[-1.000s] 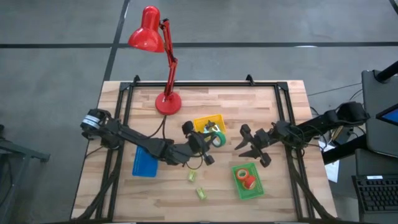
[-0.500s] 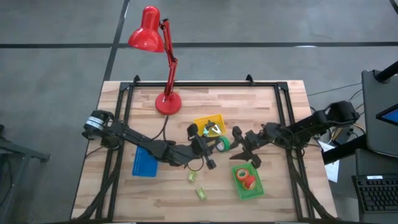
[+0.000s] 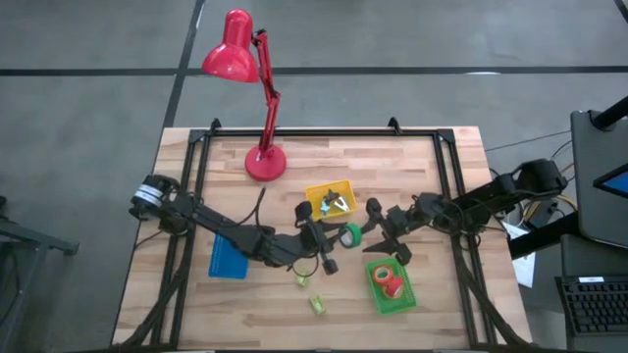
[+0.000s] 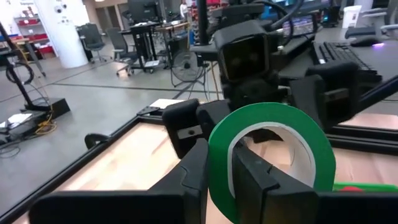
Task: Pick and place Stapler, Stapler remover, tape
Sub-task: Put the green tape into the green bin
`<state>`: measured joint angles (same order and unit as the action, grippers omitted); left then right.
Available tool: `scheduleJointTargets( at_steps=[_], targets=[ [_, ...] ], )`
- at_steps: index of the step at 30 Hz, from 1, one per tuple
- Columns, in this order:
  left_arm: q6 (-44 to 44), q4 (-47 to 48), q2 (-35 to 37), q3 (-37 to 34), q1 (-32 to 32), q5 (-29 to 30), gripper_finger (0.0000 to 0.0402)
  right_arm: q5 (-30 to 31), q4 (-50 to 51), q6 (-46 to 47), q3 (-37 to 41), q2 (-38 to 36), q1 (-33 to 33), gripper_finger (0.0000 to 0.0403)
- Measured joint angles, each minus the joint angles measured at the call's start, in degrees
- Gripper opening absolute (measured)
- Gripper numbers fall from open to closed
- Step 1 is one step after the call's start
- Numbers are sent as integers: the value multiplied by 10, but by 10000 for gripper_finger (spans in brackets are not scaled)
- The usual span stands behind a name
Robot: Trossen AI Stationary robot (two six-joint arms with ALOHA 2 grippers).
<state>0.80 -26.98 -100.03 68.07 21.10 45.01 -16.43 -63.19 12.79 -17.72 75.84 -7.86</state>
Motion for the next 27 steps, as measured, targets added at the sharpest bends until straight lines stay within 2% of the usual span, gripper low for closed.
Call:
scheduleJointTargets(
  at_steps=[5, 17, 21, 27],
  targets=[
    [3, 0, 0, 0, 0, 10, 55, 0, -1, 0, -4, -10, -4, 219],
    [-6, -31, -22, 0, -7, 7, 57, 0, -1, -2, -36, 26, -9, 213],
    [-8, -30, -22, 0, -7, 7, 57, -1, -1, -7, -33, 26, -9, 179],
    [-8, -30, -22, 0, -7, 6, 58, -1, -1, -12, -33, 26, -9, 99]
  ],
)
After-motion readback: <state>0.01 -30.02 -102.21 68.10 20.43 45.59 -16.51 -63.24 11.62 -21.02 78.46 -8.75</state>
